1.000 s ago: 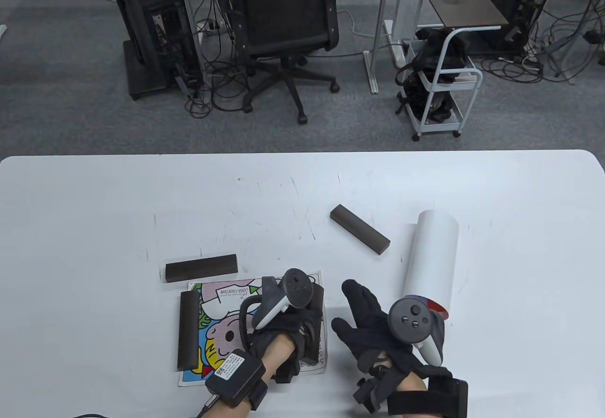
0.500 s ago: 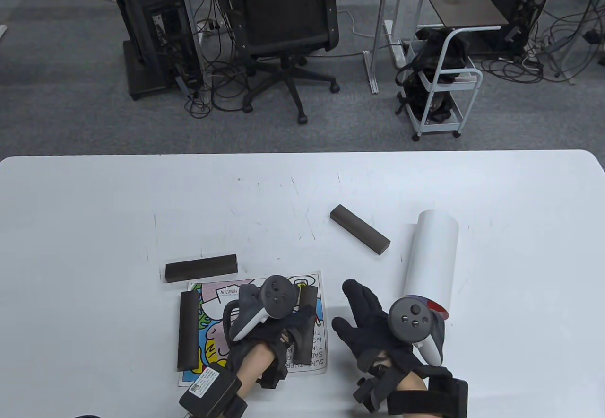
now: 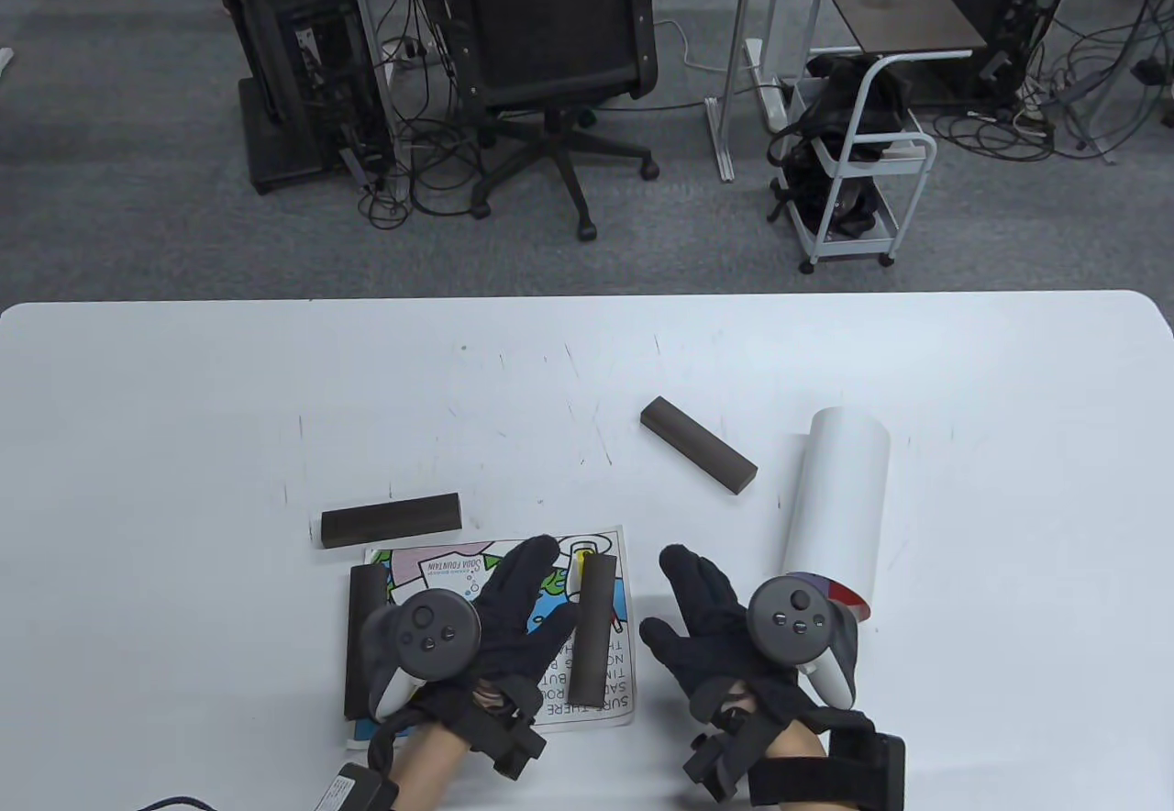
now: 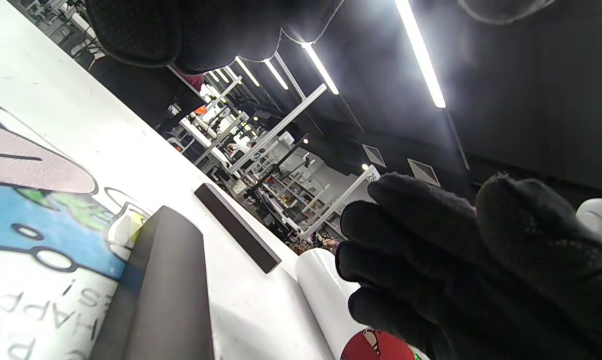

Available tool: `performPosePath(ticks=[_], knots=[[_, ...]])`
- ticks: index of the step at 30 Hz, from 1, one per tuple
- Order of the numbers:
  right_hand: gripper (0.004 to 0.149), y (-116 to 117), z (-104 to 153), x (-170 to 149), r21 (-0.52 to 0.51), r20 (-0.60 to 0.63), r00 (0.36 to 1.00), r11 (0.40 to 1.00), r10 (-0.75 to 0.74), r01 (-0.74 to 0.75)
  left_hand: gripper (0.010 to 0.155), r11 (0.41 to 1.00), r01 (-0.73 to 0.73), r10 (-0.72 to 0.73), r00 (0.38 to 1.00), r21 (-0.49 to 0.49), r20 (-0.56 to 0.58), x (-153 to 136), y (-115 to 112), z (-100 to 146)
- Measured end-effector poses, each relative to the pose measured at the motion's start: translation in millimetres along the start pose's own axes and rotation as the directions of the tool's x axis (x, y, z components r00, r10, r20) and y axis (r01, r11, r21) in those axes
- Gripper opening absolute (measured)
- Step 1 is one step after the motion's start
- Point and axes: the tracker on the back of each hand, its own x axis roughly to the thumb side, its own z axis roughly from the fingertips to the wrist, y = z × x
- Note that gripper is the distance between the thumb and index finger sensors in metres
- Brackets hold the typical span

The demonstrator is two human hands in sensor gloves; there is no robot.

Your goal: Unroll posters and secure with paperweights

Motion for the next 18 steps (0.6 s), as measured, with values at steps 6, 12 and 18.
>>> performPosePath(ticks=[6, 12, 18], knots=[[0.083, -27, 2, 11, -0.129, -0.007, 1.000, 0.992, -0.010, 0.009, 0.079, 0.997, 0.081, -0.081, 0.997, -0.006, -0.007, -11, -4, 7], [0.082, -89, -2, 24, -0.367, -0.224, 0.973, 0.920, 0.054, -0.135, 0.078, 0.999, 0.035, -0.035, 0.999, 0.000, -0.036, -19, -2, 7], [0.087, -130, -23, 7, -0.363, -0.572, 0.812, 0.852, 0.115, -0.376, 0.078, 0.999, 0.040, -0.040, 0.998, -0.001, -0.038, -20, 0, 8]])
